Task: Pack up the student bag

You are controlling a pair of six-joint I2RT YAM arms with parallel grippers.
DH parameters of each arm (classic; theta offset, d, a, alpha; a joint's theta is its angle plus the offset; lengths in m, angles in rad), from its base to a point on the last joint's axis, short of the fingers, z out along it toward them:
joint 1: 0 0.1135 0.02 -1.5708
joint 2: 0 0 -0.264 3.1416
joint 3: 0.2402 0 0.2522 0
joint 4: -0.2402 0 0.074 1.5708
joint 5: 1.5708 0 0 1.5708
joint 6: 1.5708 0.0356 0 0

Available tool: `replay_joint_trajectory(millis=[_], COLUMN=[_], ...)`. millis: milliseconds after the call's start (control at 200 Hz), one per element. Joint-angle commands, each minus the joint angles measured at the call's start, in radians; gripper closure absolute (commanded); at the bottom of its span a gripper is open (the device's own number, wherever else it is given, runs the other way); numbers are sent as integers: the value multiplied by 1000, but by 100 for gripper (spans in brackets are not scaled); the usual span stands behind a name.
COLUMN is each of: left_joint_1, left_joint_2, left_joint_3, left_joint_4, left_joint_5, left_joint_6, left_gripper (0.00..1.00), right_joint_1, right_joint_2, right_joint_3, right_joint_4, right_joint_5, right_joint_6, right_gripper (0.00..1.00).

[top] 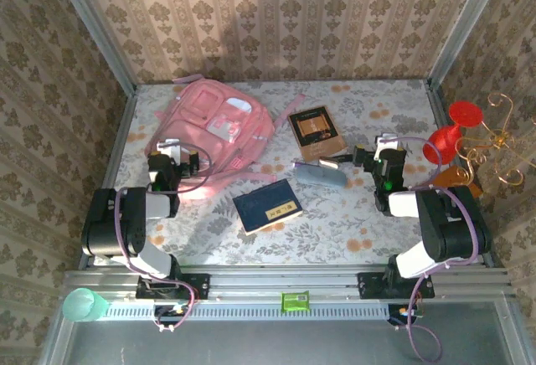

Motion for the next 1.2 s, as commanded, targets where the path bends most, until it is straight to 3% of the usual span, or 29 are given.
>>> replay_joint_trajectory(millis=[0,875,1000,1125,1195], left_joint_1=[-4,10,1,3,15], left_joint_2=[4,1,-62,-243,-336], left_joint_3=[11,13,11,53,112], left_joint_4=[6,1,-37,-269,-496], left_joint_5=[3,25,-140,-273,-321], left_joint_6=[3,-6,-54,-118,-218], left_gripper=[0,0,0,0,0], right_joint_1=[-3,-1,2,-12,-12], right_joint_2=[8,-5,-206,-410,-515], right_joint_3=[-4,-5,64,102,131], right_joint_4=[26,27,-252,-451,-593], right_joint_5=[-12,5,76,114,141], right_joint_6=[-1,1,31,121,179], right_gripper=[0,0,0,0,0])
